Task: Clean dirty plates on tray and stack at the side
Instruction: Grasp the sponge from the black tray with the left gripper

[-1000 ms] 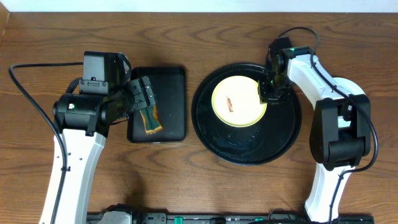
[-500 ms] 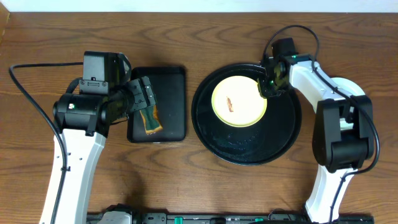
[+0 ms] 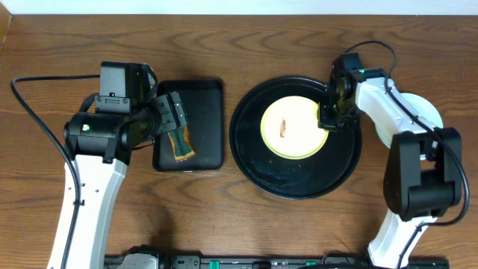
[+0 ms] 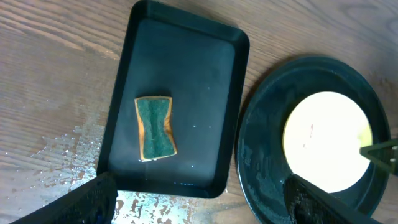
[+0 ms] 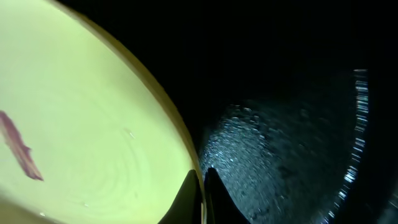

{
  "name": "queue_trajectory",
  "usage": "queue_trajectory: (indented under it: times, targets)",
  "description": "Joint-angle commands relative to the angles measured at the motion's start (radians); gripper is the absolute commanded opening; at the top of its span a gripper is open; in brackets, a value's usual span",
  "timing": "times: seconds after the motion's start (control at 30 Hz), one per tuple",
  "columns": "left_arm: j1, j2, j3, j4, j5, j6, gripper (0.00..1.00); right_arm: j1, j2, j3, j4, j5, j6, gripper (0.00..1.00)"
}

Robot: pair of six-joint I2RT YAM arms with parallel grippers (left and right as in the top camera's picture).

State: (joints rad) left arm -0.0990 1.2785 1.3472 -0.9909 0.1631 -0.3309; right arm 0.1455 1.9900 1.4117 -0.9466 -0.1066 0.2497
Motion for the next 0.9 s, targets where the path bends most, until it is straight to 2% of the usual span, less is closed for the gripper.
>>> queue_trajectory:
  times: [0.0,0.23,0.43,0.63,0.7,0.77,0.87]
  targets:
    - [0.001,0.000,0.000,-0.003,0.013,0.016,0.86,0.003,-0.032,-0.001,0.018,0.084,0.069,0.01]
    - [0.001,0.088,-0.147,0.053,0.009,0.015,0.85,0.007,-0.024,-0.002,0.047,0.079,0.015,0.01]
    - [0.002,0.262,-0.224,0.149,-0.002,0.005,0.73,0.022,-0.024,-0.009,0.084,-0.003,-0.144,0.01]
    - [0.002,0.438,-0.224,0.227,-0.097,-0.041,0.70,0.044,-0.024,-0.014,0.098,-0.022,-0.147,0.01]
    - [-0.001,0.476,-0.224,0.259,-0.097,-0.040,0.61,0.050,-0.024,-0.014,0.098,-0.022,-0.146,0.01]
    - [-0.008,0.520,-0.224,0.309,-0.098,-0.040,0.45,0.053,-0.024,-0.014,0.098,-0.022,-0.146,0.01]
    - [-0.018,0.568,-0.224,0.370,-0.108,-0.040,0.34,0.053,-0.024,-0.014,0.098,-0.022,-0.142,0.01]
